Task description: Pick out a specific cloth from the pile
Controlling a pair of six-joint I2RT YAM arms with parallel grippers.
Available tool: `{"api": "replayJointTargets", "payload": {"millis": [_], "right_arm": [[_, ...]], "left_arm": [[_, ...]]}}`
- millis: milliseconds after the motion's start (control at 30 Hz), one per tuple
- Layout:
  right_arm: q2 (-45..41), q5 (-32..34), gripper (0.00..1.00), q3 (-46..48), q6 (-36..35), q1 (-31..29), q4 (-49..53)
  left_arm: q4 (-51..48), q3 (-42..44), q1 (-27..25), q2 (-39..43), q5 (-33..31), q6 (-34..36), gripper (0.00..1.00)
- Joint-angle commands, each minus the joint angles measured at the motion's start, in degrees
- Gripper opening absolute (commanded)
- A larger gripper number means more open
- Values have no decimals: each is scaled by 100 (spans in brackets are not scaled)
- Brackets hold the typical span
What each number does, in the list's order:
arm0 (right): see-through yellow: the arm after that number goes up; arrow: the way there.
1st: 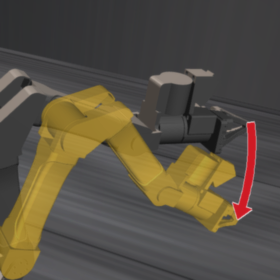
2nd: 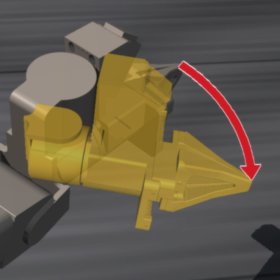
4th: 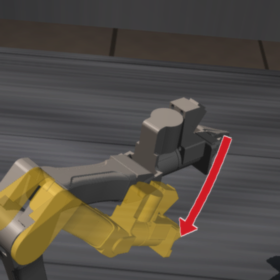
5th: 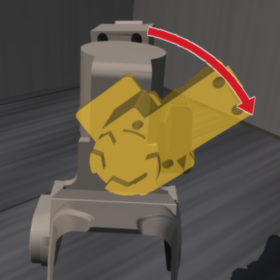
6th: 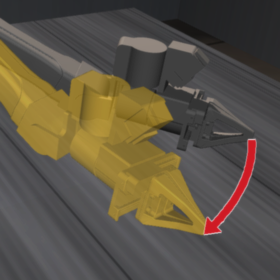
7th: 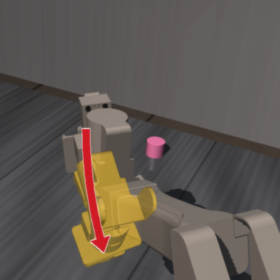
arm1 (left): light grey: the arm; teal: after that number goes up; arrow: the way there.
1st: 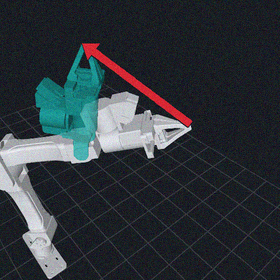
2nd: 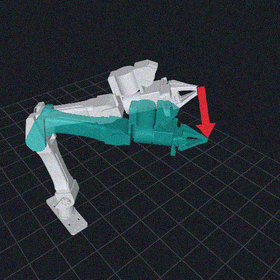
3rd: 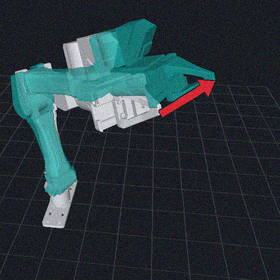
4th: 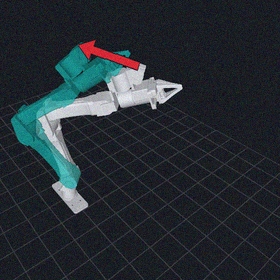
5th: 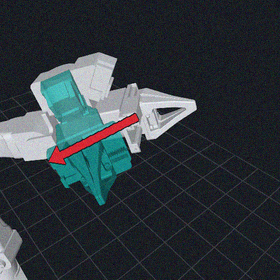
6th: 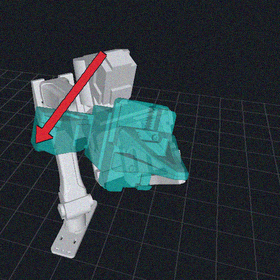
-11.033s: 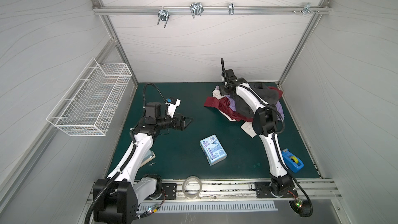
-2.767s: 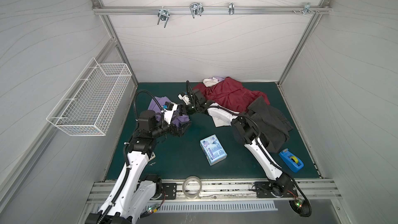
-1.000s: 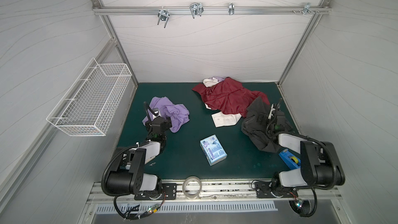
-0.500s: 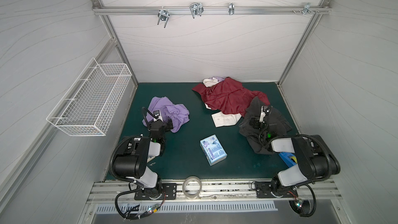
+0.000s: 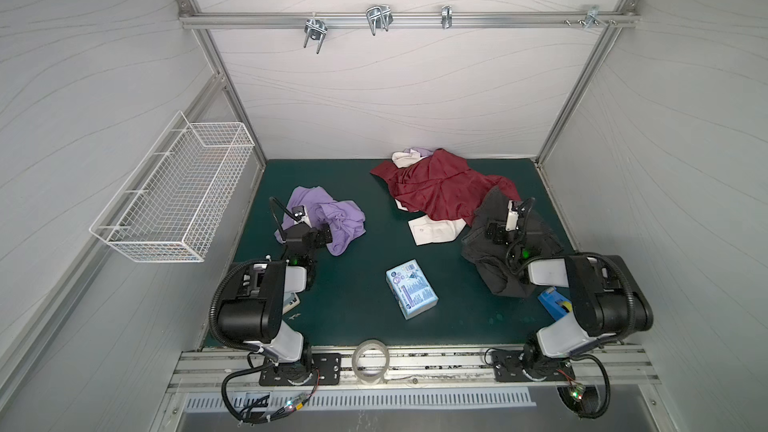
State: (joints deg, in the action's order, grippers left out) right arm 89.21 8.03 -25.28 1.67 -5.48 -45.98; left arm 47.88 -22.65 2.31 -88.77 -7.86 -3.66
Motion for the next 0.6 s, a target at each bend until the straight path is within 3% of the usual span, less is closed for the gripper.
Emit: {"api": "replayJointTargets", "payload": {"millis": [0,567], "right_arm": [[57,-169,99,-12,-77,-24,82],[60,-178,99,-12,-71,-24,87]], "left_arm": [[121,-94,-11,5,22,-4,99],[-6,-171,-55,-30,-17,58,99]]}}
